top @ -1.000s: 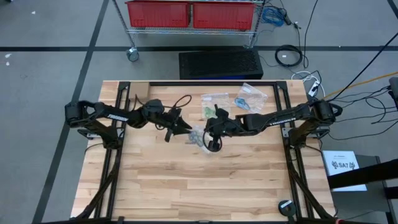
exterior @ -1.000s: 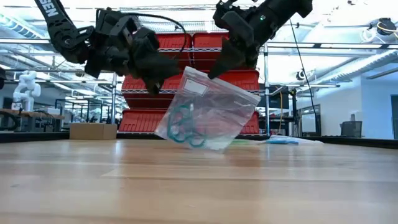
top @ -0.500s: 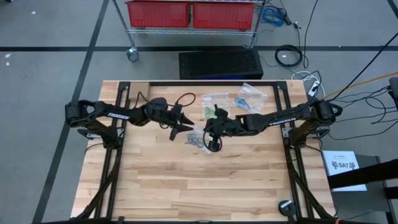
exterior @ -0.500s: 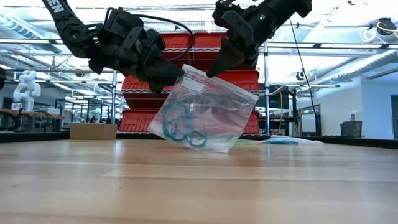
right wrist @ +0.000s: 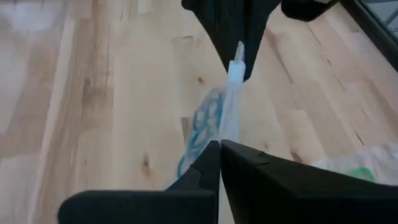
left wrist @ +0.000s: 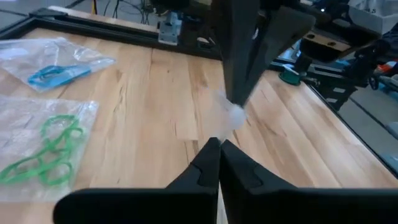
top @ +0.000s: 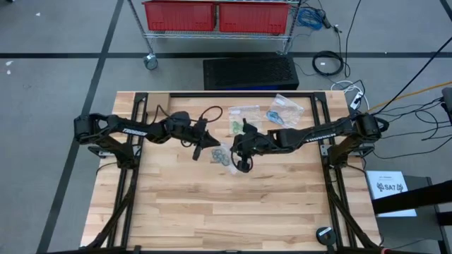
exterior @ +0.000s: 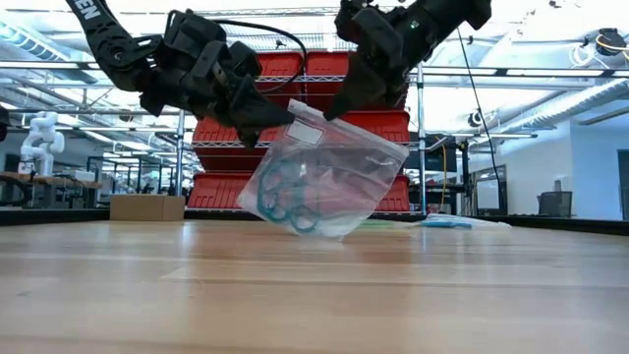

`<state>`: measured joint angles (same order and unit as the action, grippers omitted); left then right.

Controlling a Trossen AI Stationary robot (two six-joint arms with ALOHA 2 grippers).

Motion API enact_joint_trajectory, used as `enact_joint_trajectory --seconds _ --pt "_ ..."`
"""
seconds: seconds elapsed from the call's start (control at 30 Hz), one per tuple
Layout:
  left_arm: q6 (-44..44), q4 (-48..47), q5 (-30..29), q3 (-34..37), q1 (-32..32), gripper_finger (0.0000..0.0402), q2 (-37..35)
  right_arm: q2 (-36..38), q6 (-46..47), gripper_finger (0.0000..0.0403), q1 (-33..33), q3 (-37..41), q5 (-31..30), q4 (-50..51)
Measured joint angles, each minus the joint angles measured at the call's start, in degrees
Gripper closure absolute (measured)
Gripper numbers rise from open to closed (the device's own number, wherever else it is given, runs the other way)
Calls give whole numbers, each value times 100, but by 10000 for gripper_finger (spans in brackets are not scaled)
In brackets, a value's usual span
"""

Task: Sort rubber bands
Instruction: Close the transparent zip bag

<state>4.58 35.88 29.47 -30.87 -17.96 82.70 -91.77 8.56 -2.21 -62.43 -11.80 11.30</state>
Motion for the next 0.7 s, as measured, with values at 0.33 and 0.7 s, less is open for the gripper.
enact_joint_trajectory --seconds 0.33,0.7 --pt "-234 104 -177 0 13 399 0 149 337 338 140 -13 136 -509" --pt "-363 274 -302 0 96 400 0 83 431 263 380 -9 492 -929"
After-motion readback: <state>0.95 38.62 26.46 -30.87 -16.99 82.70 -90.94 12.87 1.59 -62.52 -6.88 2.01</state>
